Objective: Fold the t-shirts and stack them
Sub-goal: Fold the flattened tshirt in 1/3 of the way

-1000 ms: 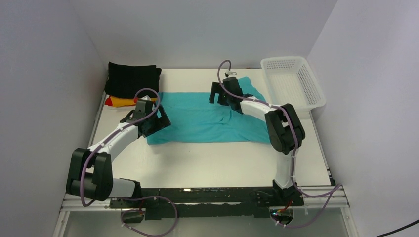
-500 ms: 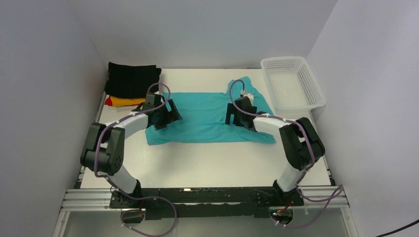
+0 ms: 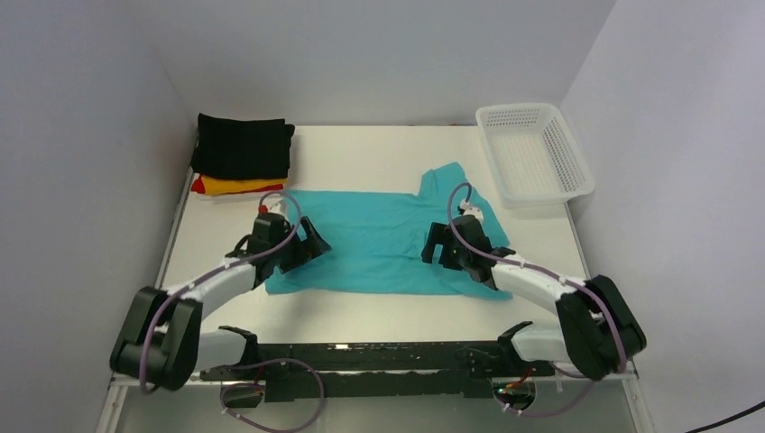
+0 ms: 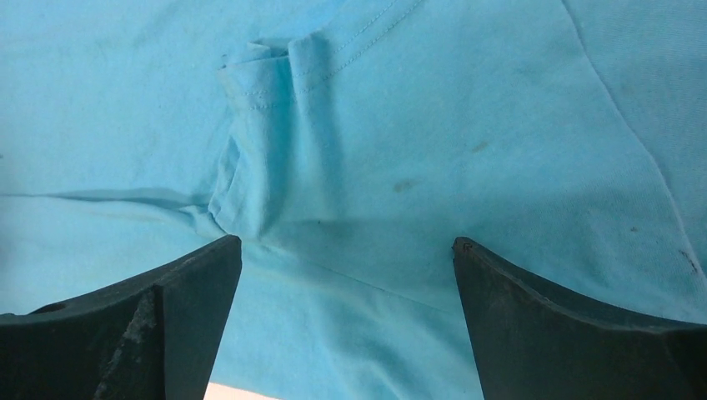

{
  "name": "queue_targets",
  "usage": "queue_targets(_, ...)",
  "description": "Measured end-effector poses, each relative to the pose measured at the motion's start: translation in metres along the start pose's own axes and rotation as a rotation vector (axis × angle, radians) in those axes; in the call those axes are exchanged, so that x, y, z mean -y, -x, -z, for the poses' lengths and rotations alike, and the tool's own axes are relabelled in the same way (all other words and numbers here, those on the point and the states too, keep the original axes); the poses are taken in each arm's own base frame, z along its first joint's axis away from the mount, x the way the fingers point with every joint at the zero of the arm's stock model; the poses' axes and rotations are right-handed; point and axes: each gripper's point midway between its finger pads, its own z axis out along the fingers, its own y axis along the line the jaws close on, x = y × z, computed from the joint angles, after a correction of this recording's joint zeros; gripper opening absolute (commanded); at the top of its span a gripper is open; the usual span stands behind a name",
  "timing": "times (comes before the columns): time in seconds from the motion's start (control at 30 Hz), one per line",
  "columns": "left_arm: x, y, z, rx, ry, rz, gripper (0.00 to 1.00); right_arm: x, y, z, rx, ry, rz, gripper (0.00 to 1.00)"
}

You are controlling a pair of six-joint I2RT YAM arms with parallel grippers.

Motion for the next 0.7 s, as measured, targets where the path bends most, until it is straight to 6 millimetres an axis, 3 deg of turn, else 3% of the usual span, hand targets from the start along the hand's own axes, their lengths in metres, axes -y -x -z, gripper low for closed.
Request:
queue_targets(0.23, -0.013, -0.045, 0.042, -0.019, 0.015, 0.053, 0.99, 0.000, -0.047, 0.041, -0.104, 0.008, -0.036, 1.00)
queue_targets(0.37, -0.023, -0.054, 0.059, -0.023, 0.056, 0.060, 0.99, 0.004, -0.058, 0.053, -0.146, -0.011, -0.036, 1.00)
queue_targets(0.43, -0.025, -0.049, 0.067, -0.016, 0.092, 0.051, 1.00, 0.008, -0.053, 0.058, -0.143, -0.047, -0.021, 1.00)
queue_targets(0.53, -0.009, -0.013, 0.079, 0.052, 0.133, 0.016, 0.99, -0.003, -0.013, 0.065, -0.048, -0.071, 0.004, 1.00)
queue_targets(0.6, 0.012, 0.028, 0.088, 0.146, 0.145, -0.011, 0.99, -0.025, 0.039, 0.070, 0.075, -0.063, 0.001, 1.00)
queue_targets(0.7, 0.035, 0.088, 0.093, 0.267, 0.155, -0.024, 0.99, -0.049, 0.097, 0.069, 0.203, -0.042, -0.022, 1.00)
